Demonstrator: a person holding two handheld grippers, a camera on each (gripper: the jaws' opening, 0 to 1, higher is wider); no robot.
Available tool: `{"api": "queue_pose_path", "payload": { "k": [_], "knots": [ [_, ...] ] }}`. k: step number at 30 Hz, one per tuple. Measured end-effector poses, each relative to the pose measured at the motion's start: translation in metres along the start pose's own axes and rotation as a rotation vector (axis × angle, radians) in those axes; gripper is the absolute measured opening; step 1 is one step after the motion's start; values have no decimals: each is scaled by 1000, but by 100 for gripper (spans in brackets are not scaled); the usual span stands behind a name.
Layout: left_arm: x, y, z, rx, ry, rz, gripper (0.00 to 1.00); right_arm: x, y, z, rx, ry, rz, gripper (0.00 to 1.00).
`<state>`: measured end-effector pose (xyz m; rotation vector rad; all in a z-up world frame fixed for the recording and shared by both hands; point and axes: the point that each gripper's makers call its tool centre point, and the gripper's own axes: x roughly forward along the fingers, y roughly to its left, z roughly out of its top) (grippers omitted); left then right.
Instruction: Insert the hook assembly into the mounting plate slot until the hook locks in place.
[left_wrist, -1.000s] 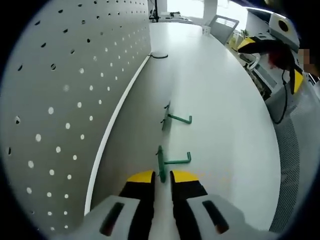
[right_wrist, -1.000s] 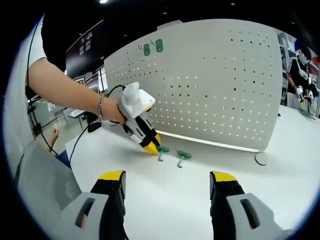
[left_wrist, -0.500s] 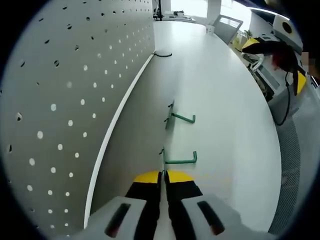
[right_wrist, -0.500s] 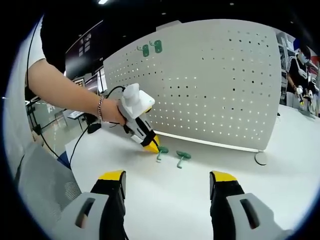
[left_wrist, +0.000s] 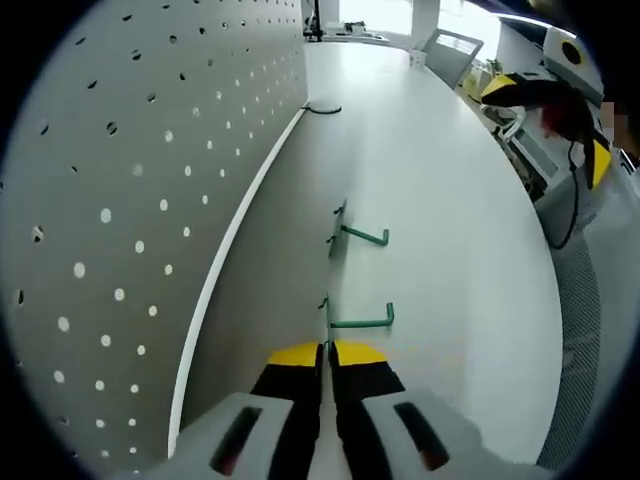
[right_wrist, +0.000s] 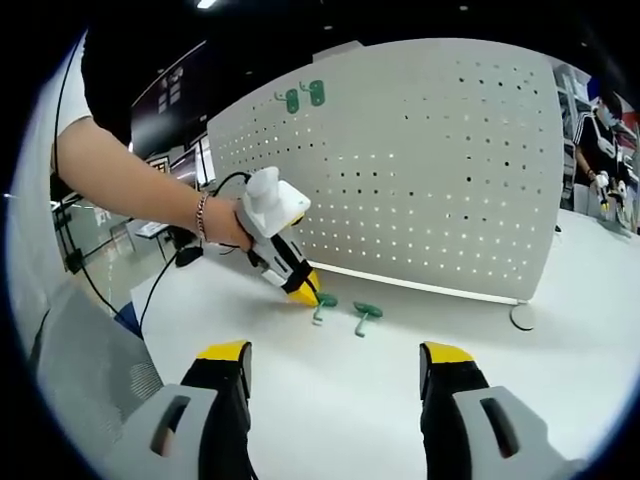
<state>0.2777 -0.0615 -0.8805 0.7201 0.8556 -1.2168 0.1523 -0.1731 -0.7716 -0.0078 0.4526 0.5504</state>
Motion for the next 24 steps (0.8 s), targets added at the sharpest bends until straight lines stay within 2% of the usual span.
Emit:
{"api": "queue_pose_path", "payload": {
  "k": [5,9,11,13,18,24],
  "knots": [
    [-1,0,0,0,-10,5,3,0,-1,0,0,1,-2,66],
    [-8,5,10,-94,-108,32,2,0,-2,-1,6,0,-6,66],
    [-11,8,8,-94,-112,34,2,0,-2,0,9,-4,-5,66],
    [-16,9,14,-103,-161,36,2,0,-3,0,10,-4,-5,66],
    [-24,16,20,-129,-205,79,2,0,-3,1,14,-11,-7,66],
    [-33,15,31,-136,-259,100,2,-1,-3,2,15,-15,-7,66]
  ]
}}
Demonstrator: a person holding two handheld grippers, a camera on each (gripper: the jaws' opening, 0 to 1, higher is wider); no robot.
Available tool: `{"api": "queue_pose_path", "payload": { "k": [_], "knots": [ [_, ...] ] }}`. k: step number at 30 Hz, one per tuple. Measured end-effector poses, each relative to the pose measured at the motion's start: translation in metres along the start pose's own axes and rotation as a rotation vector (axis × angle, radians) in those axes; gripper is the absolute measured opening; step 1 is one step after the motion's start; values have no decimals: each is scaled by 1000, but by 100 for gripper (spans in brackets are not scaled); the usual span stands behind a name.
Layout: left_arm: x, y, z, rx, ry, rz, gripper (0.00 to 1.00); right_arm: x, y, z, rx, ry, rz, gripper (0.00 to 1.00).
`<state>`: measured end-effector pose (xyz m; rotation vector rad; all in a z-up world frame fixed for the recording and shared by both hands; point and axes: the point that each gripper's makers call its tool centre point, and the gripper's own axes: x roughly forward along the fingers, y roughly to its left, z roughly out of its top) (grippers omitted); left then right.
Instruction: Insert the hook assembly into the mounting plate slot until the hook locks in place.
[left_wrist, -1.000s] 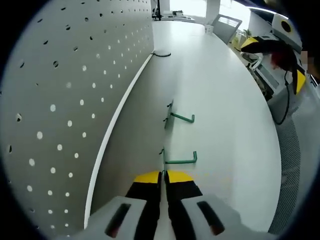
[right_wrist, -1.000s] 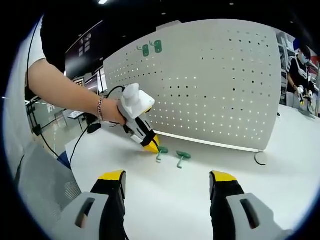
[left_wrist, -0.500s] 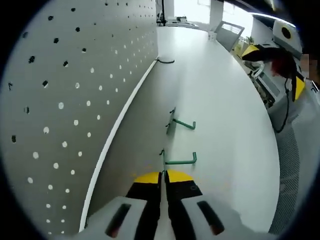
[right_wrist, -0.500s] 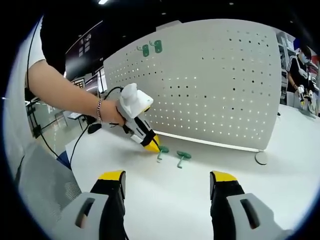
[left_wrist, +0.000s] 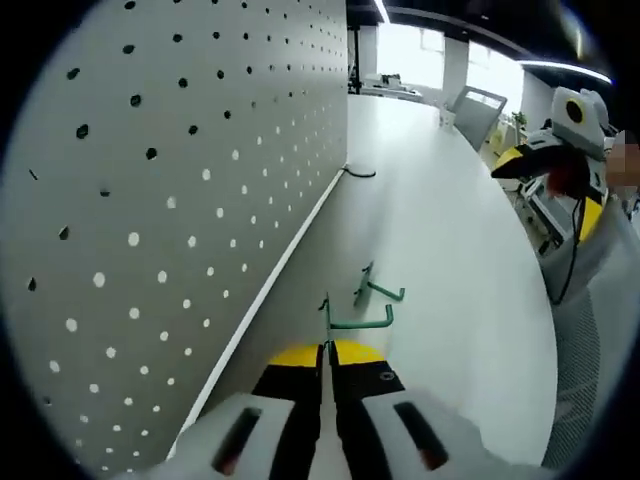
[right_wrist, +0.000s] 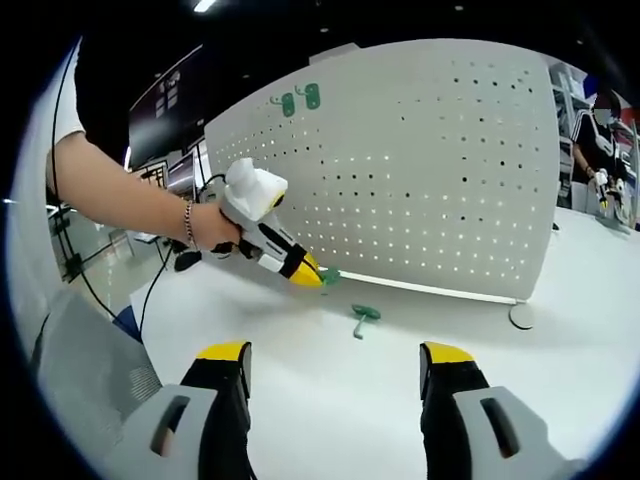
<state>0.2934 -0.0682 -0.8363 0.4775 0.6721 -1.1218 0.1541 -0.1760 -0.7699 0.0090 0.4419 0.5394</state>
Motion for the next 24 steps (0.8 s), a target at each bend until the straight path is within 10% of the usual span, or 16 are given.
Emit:
{"api": "queue_pose_path", "payload": {
  "k": [24],
  "knots": [
    [-29,-14,18,-38,-183,52,2,-2,1,6,-2,-24,-1,66]
  ]
}}
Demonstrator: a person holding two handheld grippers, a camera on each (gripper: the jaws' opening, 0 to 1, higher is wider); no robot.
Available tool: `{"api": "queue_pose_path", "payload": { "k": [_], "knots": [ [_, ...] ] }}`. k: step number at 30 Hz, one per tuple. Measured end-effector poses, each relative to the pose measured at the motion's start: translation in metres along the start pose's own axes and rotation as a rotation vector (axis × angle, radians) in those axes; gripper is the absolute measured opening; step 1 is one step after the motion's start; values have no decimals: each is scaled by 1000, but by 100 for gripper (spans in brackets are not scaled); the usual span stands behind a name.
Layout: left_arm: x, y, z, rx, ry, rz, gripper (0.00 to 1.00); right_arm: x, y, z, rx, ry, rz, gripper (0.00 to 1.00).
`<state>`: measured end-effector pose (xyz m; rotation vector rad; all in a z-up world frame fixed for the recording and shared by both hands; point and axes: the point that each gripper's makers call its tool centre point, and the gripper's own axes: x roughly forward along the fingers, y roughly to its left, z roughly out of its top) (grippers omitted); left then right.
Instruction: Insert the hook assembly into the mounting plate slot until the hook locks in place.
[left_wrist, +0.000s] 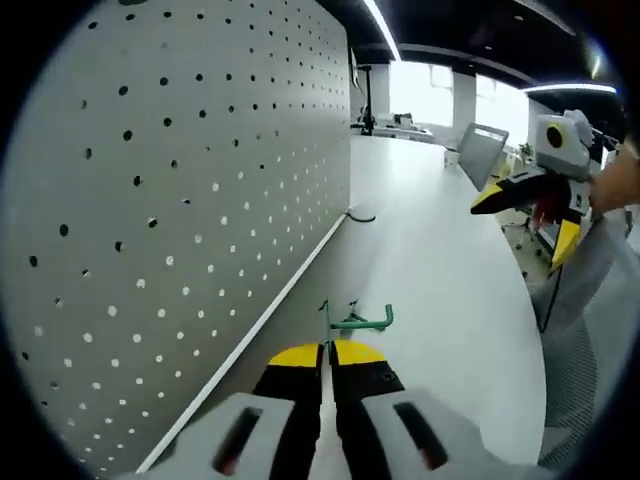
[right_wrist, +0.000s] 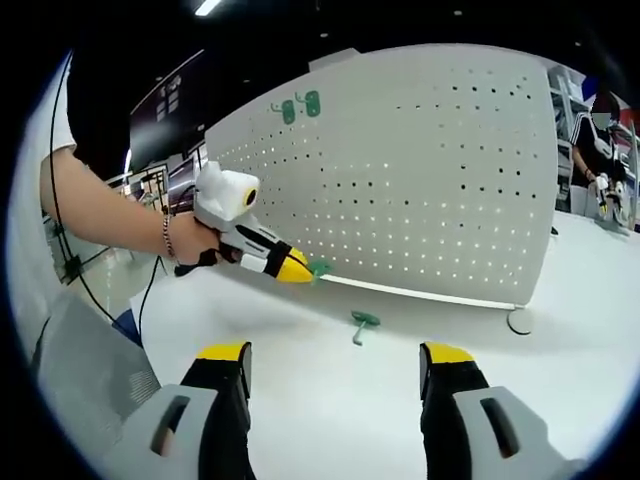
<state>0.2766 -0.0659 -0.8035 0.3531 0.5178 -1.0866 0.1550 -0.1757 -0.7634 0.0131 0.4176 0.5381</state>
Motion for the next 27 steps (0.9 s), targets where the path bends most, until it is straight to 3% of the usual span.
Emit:
{"api": "queue_pose_path", "payload": {
  "k": [27],
  "knots": [
    [-38,-13,22,-38,-153,66,2,-5,0,14,12,-50,-5,68]
  ]
}}
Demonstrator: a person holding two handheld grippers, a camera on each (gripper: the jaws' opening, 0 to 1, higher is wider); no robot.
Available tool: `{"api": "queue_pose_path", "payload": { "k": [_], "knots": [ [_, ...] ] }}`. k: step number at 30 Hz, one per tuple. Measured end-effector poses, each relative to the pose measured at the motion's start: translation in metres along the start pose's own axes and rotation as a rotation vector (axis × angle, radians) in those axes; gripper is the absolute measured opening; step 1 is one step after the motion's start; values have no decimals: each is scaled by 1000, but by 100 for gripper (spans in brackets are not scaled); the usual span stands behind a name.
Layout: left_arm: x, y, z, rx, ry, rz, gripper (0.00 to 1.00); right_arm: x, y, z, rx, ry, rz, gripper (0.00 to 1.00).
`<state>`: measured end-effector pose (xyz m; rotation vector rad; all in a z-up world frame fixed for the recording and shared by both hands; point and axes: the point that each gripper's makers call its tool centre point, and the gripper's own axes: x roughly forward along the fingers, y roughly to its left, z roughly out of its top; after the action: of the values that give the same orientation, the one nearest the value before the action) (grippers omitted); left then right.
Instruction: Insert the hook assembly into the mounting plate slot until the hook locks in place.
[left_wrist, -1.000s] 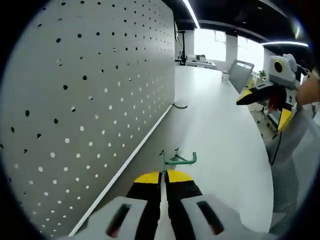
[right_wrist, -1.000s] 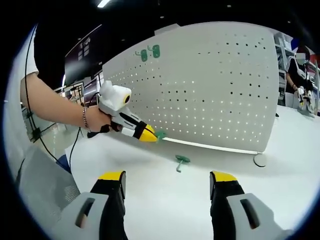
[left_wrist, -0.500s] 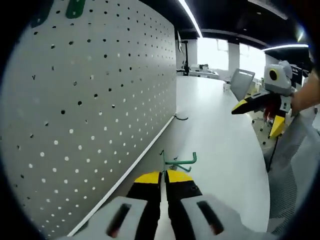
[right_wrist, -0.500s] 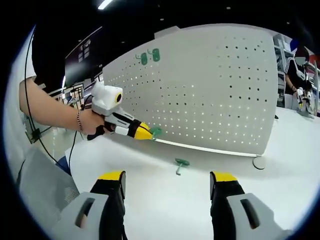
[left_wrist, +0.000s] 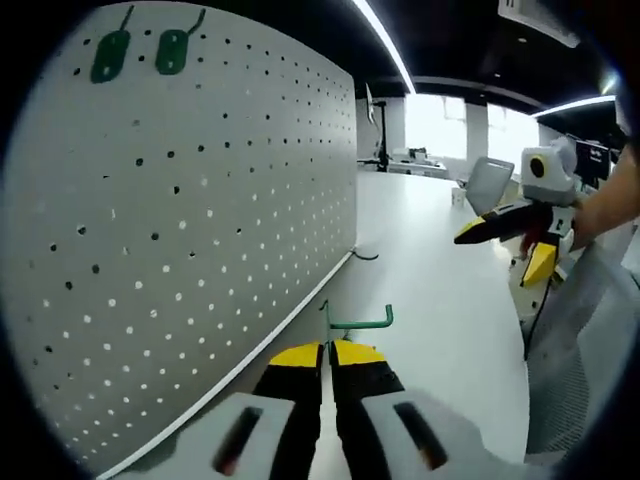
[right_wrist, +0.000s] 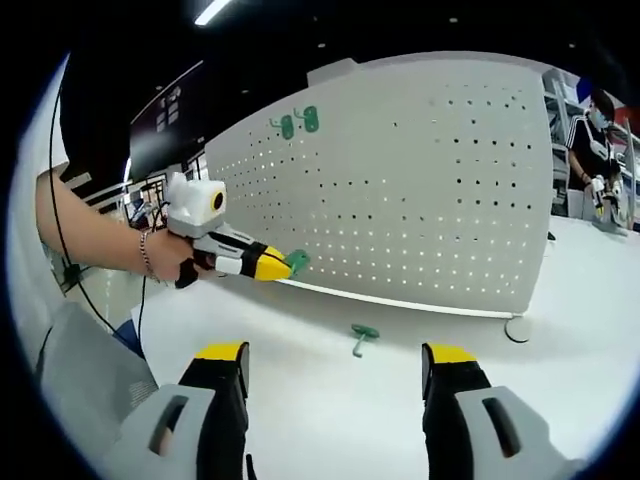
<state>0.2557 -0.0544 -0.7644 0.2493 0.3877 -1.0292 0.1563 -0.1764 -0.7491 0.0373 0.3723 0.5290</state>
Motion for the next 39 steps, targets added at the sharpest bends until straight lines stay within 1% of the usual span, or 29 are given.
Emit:
{"api": "queue_pose_path", "payload": {
  "k": [4,6,11,19,26,29,31,39],
  "knots": [
    [-5,2,4,4,-23,23,2,0,1,2,-4,-5,2,68],
    [-8,3,8,-19,-49,33,2,0,0,1,-10,0,-1,68],
    [-15,-1,14,-30,-81,49,2,0,1,-1,-9,5,0,68],
    [-25,-2,31,-62,-153,68,2,0,2,-1,-15,11,3,69],
    [-34,-2,43,-95,-209,82,2,1,4,0,-15,6,8,69],
    [-38,-2,46,-85,-219,92,2,0,4,0,-16,4,9,69],
    [-41,-2,49,-97,-237,94,2,0,5,1,-17,3,10,69],
    [-54,-4,60,-103,-279,105,2,0,6,2,-19,-3,15,68]
  ]
}}
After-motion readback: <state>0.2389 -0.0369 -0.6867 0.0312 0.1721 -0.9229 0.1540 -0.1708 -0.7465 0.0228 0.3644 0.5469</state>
